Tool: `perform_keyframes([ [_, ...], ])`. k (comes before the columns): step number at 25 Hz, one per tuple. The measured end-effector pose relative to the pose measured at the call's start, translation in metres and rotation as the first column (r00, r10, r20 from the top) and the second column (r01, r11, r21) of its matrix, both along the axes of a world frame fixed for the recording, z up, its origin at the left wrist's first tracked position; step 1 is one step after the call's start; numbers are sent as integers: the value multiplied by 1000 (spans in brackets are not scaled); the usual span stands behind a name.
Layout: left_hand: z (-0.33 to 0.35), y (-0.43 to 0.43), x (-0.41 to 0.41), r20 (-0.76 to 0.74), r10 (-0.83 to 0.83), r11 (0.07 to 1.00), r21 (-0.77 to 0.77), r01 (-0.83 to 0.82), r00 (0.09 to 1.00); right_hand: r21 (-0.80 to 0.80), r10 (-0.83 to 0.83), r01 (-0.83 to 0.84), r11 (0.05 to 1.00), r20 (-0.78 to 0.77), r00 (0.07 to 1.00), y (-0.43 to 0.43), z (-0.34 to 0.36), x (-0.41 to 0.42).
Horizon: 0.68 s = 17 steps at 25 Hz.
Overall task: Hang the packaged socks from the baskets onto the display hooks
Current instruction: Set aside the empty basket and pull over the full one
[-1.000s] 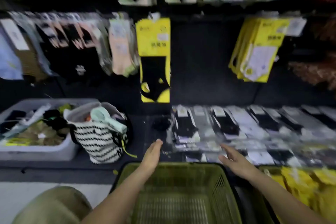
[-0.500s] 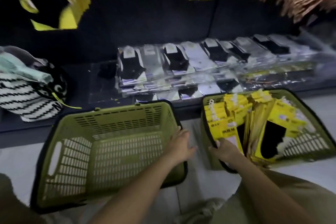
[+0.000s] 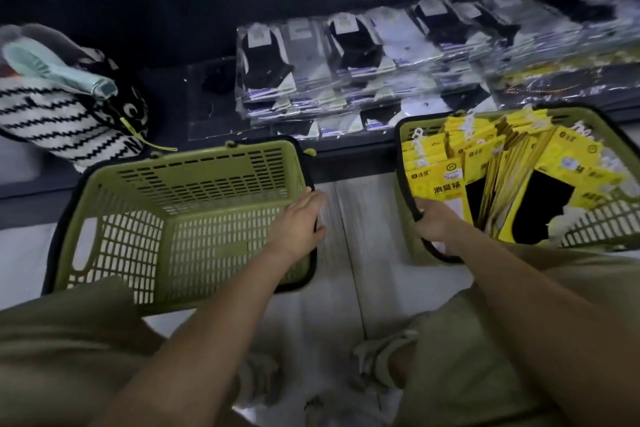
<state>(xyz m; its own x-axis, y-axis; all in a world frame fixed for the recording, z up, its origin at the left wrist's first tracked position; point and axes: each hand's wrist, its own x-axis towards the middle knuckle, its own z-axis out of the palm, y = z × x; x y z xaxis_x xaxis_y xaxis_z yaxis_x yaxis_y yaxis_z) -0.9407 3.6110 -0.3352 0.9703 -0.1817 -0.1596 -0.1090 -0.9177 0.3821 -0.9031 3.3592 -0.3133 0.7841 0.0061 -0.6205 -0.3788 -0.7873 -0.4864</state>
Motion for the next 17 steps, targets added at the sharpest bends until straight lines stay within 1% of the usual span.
perform_keyframes([
  [4, 5, 61, -17, -11, 62, 997, 54, -61, 998, 194, -32, 37, 980, -31, 999, 38, 9, -14],
  [6, 8, 91, -25, -19, 110, 991, 83, -108, 994, 278, -3, 21, 960, -63, 998, 61, 11, -19],
  [7, 9, 105, -30, -25, 154, 986, 75, -152, 988, 273, 47, -26, 962, -71, 996, 73, 10, -20],
  [9, 11, 128, -38, -39, 274, 962, 8, -273, 961, 253, 143, -121, 960, -70, 987, 99, 7, -21],
  [11, 16, 143, -47, -53, 408, 908, -81, -411, 911, 266, 191, -163, 950, -83, 978, 126, -1, -26],
  [12, 18, 148, -51, -52, 456, 883, -100, -459, 888, 275, 215, -181, 944, -102, 971, 142, -4, -31],
  [15, 20, 148, -54, -27, 495, 866, -60, -496, 868, 339, 277, -207, 918, -173, 945, 180, -10, -42],
  [17, 19, 137, -47, -45, 469, 878, -79, -472, 882, 330, 362, -294, 897, -166, 917, 194, -10, -47],
])
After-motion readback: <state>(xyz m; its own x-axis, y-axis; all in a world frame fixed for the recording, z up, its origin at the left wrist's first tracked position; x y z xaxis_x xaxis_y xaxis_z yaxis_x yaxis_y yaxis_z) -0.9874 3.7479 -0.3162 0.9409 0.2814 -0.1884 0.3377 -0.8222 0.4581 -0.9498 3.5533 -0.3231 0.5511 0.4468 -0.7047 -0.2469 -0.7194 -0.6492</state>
